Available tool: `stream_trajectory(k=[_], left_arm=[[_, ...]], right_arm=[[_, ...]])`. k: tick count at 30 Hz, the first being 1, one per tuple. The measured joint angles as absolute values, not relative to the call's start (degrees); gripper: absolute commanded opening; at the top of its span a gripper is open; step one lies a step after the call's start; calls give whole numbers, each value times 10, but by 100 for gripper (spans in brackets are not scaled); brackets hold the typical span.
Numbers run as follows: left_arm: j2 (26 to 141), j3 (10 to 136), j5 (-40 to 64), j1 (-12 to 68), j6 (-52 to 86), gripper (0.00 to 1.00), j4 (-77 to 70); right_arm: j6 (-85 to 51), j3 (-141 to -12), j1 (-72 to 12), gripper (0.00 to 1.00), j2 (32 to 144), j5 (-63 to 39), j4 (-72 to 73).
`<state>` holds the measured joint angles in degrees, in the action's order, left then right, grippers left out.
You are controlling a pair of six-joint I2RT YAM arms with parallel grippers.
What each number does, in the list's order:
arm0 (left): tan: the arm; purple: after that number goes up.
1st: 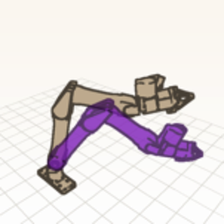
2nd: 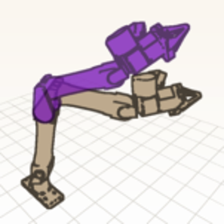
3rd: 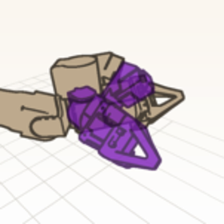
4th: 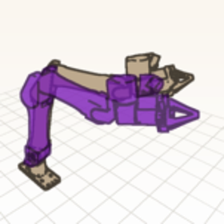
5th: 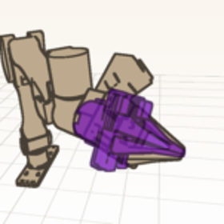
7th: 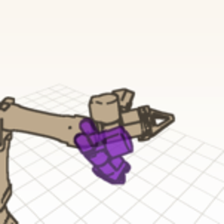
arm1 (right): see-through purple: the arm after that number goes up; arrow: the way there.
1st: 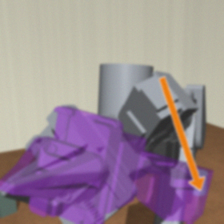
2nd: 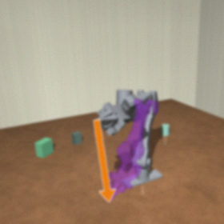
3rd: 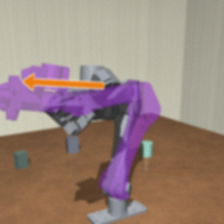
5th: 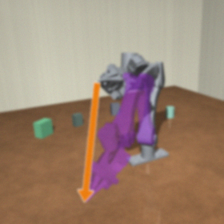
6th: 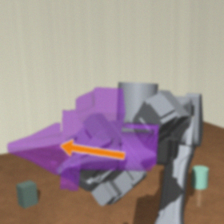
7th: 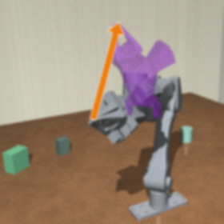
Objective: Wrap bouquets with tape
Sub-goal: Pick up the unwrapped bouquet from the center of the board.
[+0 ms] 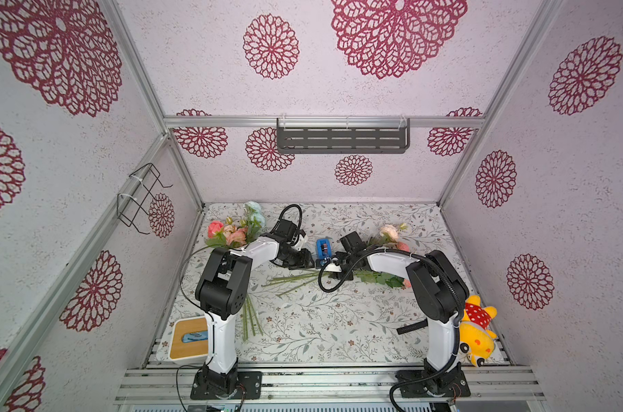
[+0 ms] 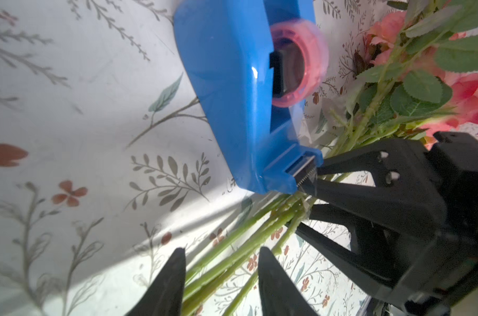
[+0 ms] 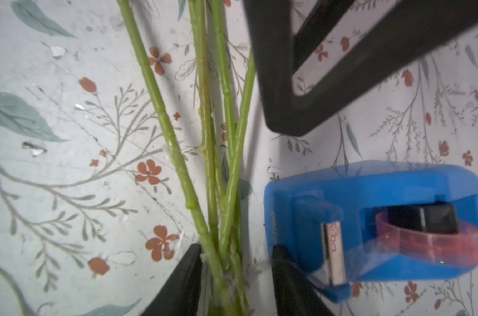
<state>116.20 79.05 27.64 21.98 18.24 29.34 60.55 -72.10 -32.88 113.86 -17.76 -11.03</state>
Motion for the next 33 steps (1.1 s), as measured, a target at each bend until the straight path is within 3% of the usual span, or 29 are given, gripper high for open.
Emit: stream_trajectory(k=[15, 25, 33], left_arm=[[1126, 831, 223, 243, 27, 86, 375], [1121, 845, 136, 315, -44, 86, 393], [1162, 849, 95, 339, -75, 85, 380]], right_arm=[[563, -646, -319, 54, 1053, -150, -87], [420, -563, -293, 51, 956, -169, 2], [248, -459, -265, 49, 881, -225, 161]])
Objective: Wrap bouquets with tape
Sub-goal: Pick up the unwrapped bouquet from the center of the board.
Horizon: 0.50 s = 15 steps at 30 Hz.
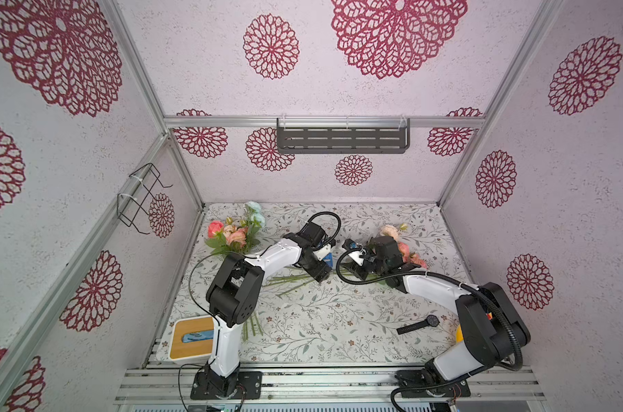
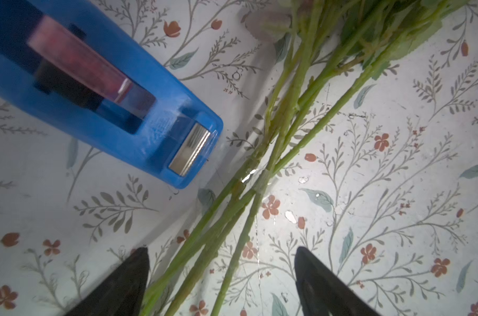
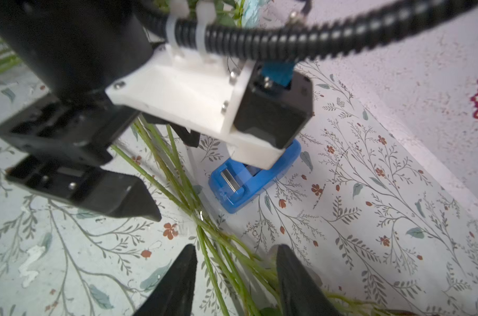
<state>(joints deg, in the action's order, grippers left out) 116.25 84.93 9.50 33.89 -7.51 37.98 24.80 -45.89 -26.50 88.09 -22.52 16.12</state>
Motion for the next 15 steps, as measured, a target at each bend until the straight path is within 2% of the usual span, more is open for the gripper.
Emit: stream_trajectory(k=[5, 15], left_arm=[[1173, 849, 82, 343, -88, 84, 378], [1195, 845, 53, 353, -102, 75, 350]], right_arm=[[179, -418, -244, 48, 875, -245, 222], [104, -398, -222, 47, 875, -273, 294]])
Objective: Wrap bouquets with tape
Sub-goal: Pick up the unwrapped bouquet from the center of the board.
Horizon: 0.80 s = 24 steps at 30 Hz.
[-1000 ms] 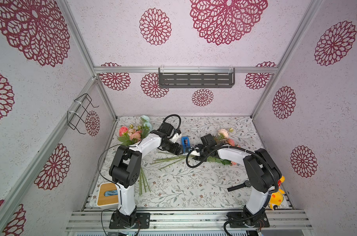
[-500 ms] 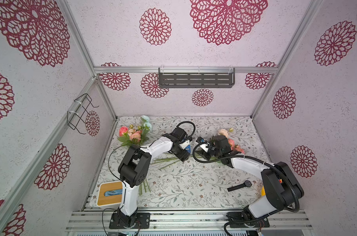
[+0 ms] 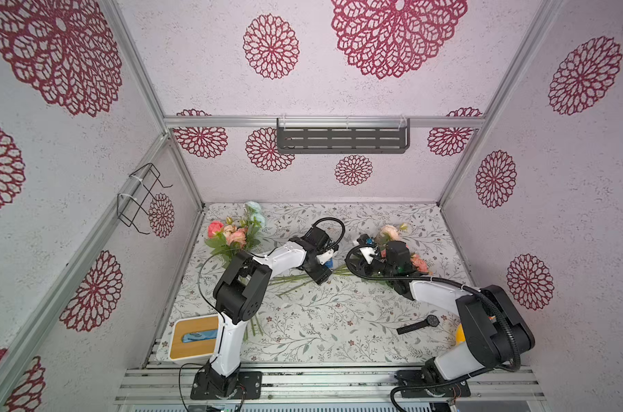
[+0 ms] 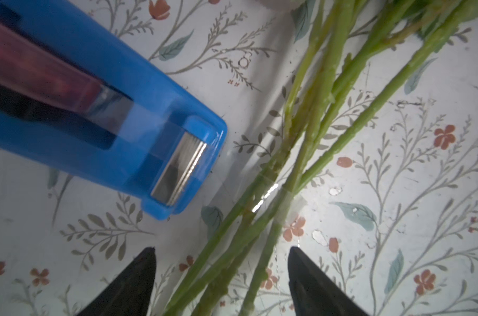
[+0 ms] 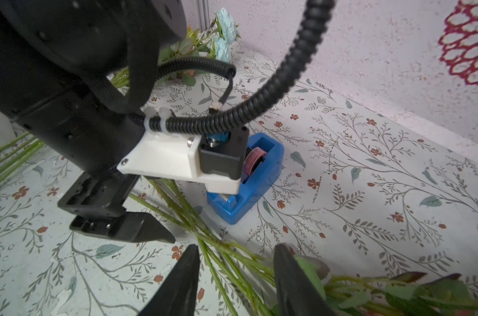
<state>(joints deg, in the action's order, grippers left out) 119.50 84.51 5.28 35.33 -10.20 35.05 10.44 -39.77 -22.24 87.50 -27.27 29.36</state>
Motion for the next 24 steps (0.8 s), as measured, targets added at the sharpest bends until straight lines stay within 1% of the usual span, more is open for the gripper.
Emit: stream_trajectory(k=[4, 14, 16, 22, 24], left_arm=[[1204, 845, 50, 353, -104, 68, 347], [1206, 839, 57, 354, -112, 41, 334], [1206, 839, 63, 354, -116, 39, 334], [1206, 835, 72, 356, -129, 29, 328], [1206, 835, 73, 358, -134, 24, 325]], right_arm=[[63, -378, -213, 46, 867, -279, 323], [-36, -322, -203, 46, 827, -270, 393], [-48, -317, -203, 46, 827, -268, 396], [-83, -310, -203, 44, 827, -254, 400], [-101, -310, -202, 43, 827, -247, 398]])
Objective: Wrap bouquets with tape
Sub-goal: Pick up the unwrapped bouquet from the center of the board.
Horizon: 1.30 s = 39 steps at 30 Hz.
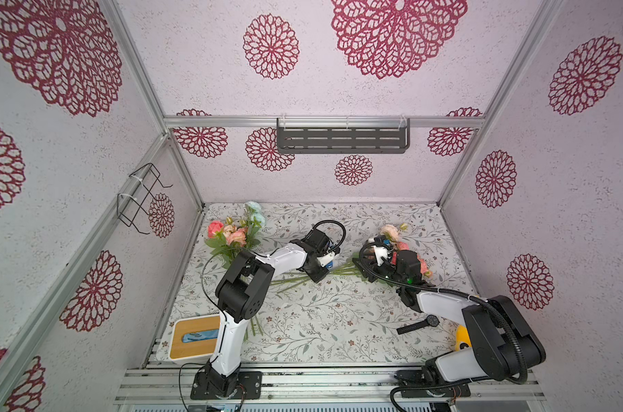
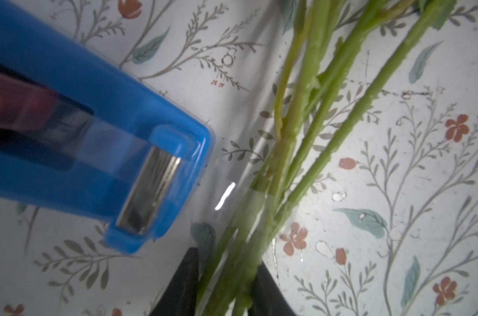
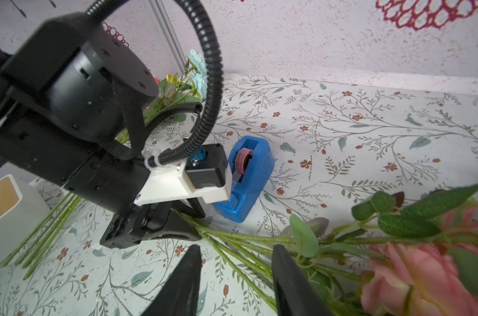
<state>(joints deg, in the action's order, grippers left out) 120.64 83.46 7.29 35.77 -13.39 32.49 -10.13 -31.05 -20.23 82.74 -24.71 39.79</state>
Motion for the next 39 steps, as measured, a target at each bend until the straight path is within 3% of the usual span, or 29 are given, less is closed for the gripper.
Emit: stream_trajectory(k=[10, 25, 29, 32, 39], left_arm=[[1203, 825, 73, 374, -156, 0, 303], [1165, 800, 67, 373, -180, 0, 298], [1151, 786, 74, 370, -185, 0, 298], [1151, 786, 82, 368, -184, 0, 297], [1151, 786, 96, 363, -180, 0, 295]], right_arm=[[-121, -284, -202, 40, 799, -220, 373], [23, -370, -192, 39, 787, -199, 266], [127, -420, -177, 47, 801, -225, 206], [228, -462, -173, 60, 815, -239, 158], [448, -487, -214, 63, 865, -205, 63]])
